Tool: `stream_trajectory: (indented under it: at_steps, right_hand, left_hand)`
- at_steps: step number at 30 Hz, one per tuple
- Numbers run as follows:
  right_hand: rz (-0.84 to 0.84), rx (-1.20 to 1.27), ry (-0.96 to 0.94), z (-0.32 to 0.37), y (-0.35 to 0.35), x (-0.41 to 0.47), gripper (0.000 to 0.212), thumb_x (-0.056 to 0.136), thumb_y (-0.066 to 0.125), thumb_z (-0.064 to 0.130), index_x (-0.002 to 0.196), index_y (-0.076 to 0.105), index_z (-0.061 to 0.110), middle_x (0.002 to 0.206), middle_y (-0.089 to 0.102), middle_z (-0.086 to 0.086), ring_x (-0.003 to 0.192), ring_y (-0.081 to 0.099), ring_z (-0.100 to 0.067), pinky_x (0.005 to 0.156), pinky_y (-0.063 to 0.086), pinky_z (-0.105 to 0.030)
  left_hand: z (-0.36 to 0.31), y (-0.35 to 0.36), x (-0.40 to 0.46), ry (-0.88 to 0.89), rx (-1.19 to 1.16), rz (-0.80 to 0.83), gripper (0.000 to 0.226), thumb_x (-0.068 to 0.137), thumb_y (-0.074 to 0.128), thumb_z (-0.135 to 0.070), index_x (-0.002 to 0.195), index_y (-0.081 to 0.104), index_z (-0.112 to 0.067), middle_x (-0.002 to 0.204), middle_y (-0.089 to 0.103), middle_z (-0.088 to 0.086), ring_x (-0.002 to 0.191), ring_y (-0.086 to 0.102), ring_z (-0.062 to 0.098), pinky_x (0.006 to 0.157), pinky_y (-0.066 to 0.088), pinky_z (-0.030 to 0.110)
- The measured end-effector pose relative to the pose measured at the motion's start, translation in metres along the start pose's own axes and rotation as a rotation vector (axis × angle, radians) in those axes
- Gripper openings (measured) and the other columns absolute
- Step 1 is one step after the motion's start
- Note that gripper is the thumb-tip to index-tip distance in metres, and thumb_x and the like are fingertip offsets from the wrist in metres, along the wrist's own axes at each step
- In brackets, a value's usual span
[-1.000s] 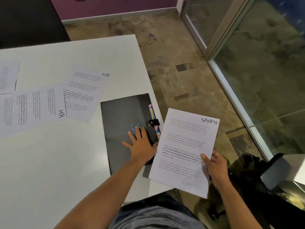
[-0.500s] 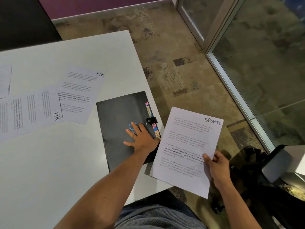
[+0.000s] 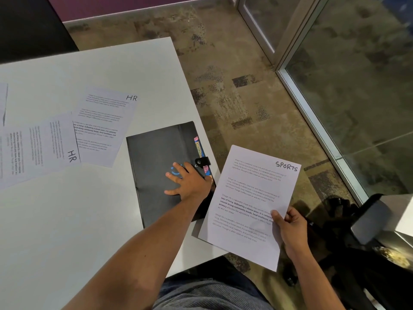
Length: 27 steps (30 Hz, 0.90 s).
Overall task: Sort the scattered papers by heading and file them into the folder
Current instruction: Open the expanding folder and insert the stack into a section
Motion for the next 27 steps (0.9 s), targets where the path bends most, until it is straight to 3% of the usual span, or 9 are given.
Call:
stream_trajectory:
  at_steps: [12,16,21,24,25,27]
  right_hand:
    - [0.007,-0.006,-0.039,0.014,0.005,-0.002,0.011,0.091,0.066,0.005,0.101,0.066,0.008,0.104,0.076,-0.004,0.103,0.07,-0.027,0.097,0.052,-0.053]
    - [0.029,0.024,-0.044,0.019,0.008,-0.004,0.019,0.091,0.064,0.002,0.109,0.066,0.003,0.104,0.076,0.001,0.104,0.07,-0.021,0.096,0.052,-0.046]
    - [0.03,0.046,-0.039,0.022,0.008,-0.006,0.022,0.091,0.063,0.001,0.113,0.062,0.001,0.102,0.075,0.004,0.103,0.07,-0.022,0.086,0.054,-0.036]
    - [0.023,0.045,-0.044,0.027,0.007,-0.007,0.024,0.091,0.062,0.0,0.116,0.062,0.001,0.107,0.073,0.001,0.103,0.069,-0.022,0.092,0.053,-0.041]
    - [0.018,0.046,-0.045,0.028,0.006,-0.006,0.025,0.091,0.062,0.001,0.116,0.062,0.001,0.107,0.073,0.001,0.102,0.069,-0.021,0.094,0.052,-0.043]
    - [0.004,0.05,-0.05,0.032,0.003,-0.006,0.024,0.091,0.063,0.001,0.115,0.062,0.002,0.104,0.073,0.002,0.099,0.069,-0.019,0.094,0.052,-0.046]
  left_hand:
    - [0.012,-0.022,-0.002,0.076,-0.184,0.076,0.084,0.088,0.059,-0.052,0.151,0.014,-0.017,0.163,-0.002,0.004,0.147,-0.008,0.041,0.106,0.011,0.076]
    - [0.015,-0.029,-0.001,0.1,-0.209,0.063,0.078,0.085,0.063,-0.052,0.144,0.026,-0.017,0.156,0.021,0.009,0.145,0.01,0.041,0.104,0.026,0.072]
    - [0.02,-0.03,0.003,0.121,-0.249,0.06,0.072,0.081,0.059,-0.053,0.137,0.034,-0.015,0.148,0.034,0.013,0.14,0.022,0.04,0.102,0.036,0.066]
    - [0.022,-0.032,0.0,0.139,-0.262,0.081,0.064,0.084,0.053,-0.051,0.132,0.041,-0.012,0.141,0.04,0.015,0.135,0.033,0.039,0.1,0.042,0.06]
    - [0.021,-0.035,-0.001,0.156,-0.259,0.084,0.057,0.086,0.051,-0.049,0.127,0.045,-0.01,0.134,0.046,0.016,0.129,0.041,0.037,0.096,0.047,0.054]
    - [0.019,-0.042,-0.005,0.202,-0.256,0.092,0.037,0.091,0.047,-0.043,0.105,0.052,-0.009,0.105,0.057,0.015,0.099,0.058,0.027,0.071,0.054,0.035]
Point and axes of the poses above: each hand's wrist, its own x-axis towards the middle knuckle, its own y-axis out of the palm, z = x × y, the point moved 9 cm from there along x, towards the middle knuckle
